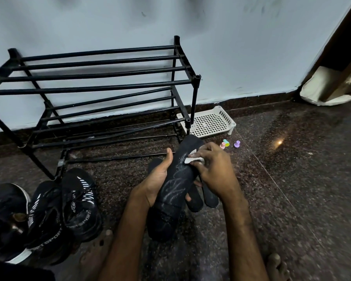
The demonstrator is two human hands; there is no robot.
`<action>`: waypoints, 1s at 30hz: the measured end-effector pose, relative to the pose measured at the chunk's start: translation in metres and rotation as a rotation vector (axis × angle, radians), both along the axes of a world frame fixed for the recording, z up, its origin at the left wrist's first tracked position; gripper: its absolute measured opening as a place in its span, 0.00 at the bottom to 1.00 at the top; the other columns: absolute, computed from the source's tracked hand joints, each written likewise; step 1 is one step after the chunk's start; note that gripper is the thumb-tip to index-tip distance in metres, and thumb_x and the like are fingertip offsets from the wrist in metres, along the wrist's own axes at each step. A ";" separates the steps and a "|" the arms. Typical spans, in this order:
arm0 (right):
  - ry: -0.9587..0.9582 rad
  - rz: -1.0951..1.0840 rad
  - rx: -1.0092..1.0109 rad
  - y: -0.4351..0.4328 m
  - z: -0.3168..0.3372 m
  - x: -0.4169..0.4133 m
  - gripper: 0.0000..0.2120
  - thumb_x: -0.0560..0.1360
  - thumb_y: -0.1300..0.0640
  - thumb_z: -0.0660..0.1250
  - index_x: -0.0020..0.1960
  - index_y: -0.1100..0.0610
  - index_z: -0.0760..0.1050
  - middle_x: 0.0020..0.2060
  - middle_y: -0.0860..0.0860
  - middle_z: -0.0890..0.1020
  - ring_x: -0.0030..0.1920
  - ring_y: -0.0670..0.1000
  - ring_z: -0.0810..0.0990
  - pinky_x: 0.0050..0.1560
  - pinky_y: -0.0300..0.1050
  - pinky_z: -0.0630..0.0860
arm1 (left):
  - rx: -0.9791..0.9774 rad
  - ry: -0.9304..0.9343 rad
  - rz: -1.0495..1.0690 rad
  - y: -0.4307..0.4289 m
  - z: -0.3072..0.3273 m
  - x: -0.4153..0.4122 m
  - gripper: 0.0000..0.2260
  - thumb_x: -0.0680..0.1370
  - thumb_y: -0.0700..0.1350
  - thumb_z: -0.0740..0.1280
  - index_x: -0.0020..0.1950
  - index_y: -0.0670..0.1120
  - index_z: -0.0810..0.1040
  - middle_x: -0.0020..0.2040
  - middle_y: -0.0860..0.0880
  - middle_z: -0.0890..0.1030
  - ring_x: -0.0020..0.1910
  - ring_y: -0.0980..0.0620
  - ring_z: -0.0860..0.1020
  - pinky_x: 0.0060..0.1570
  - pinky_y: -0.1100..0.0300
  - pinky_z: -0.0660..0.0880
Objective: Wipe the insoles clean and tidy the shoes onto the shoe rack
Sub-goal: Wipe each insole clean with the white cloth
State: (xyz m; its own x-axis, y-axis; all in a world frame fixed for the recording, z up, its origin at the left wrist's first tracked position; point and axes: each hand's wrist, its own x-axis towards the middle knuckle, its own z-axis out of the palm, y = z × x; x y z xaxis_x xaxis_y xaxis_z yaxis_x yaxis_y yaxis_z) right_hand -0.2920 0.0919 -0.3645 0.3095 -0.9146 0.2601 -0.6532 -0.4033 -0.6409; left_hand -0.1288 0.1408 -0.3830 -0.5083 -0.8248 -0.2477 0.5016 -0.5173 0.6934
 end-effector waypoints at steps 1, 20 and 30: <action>-0.005 0.014 -0.023 0.001 0.001 0.000 0.09 0.72 0.61 0.74 0.52 0.56 0.84 0.46 0.46 0.76 0.50 0.47 0.76 0.57 0.51 0.76 | -0.002 0.002 -0.015 0.000 0.000 0.001 0.37 0.78 0.69 0.48 0.65 0.42 0.78 0.50 0.32 0.81 0.39 0.40 0.82 0.35 0.50 0.82; -0.051 -0.013 -0.070 0.003 0.002 0.022 0.12 0.70 0.60 0.73 0.53 0.51 0.84 0.44 0.44 0.77 0.45 0.44 0.76 0.60 0.61 0.74 | 0.145 0.111 0.172 0.002 -0.002 -0.021 0.30 0.80 0.61 0.55 0.71 0.40 0.71 0.49 0.38 0.83 0.39 0.42 0.84 0.32 0.51 0.81; -0.074 -0.120 -0.120 0.005 0.001 0.029 0.10 0.70 0.63 0.73 0.50 0.53 0.83 0.44 0.47 0.81 0.45 0.44 0.75 0.64 0.57 0.72 | 0.138 0.161 0.217 -0.002 -0.006 -0.020 0.25 0.80 0.61 0.58 0.61 0.41 0.79 0.48 0.41 0.83 0.41 0.44 0.83 0.37 0.52 0.81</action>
State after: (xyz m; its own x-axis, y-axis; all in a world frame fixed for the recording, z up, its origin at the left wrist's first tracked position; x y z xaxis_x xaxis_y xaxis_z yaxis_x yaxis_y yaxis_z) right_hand -0.2629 0.0973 -0.3631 0.1762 -0.9047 0.3879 -0.6537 -0.4022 -0.6411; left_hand -0.1485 0.1384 -0.3892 -0.3652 -0.8827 -0.2958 0.7085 -0.4696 0.5268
